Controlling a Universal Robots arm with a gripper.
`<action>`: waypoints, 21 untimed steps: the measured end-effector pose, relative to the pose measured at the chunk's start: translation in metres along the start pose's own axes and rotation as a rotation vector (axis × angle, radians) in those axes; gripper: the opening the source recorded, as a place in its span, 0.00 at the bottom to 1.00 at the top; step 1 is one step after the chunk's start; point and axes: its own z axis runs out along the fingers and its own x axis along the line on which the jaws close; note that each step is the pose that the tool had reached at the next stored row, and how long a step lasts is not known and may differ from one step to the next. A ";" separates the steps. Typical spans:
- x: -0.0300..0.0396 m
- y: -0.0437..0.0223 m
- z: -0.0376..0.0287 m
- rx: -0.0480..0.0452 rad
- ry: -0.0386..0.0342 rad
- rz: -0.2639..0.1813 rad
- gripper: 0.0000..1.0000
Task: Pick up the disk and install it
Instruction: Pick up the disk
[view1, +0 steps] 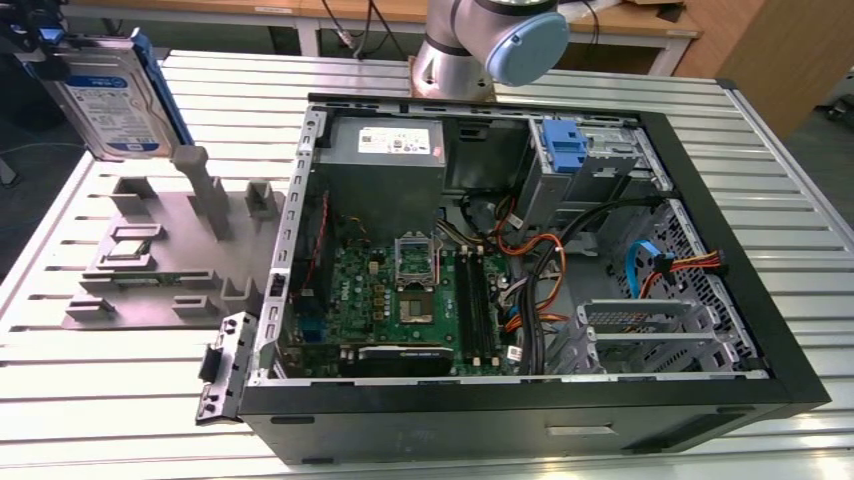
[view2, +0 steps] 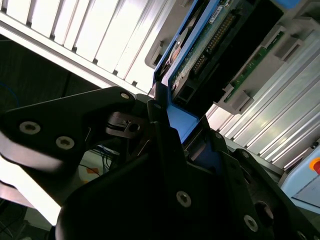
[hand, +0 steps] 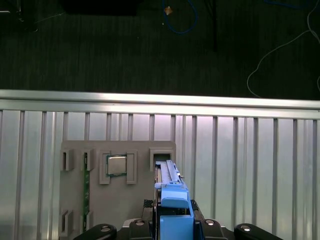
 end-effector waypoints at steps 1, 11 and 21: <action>0.0000 0.0000 -0.0002 0.0000 0.0000 0.000 0.36; -0.0002 0.0001 -0.0034 0.0001 0.0000 0.000 0.36; -0.0004 0.0001 -0.0073 0.0000 0.0000 0.000 0.36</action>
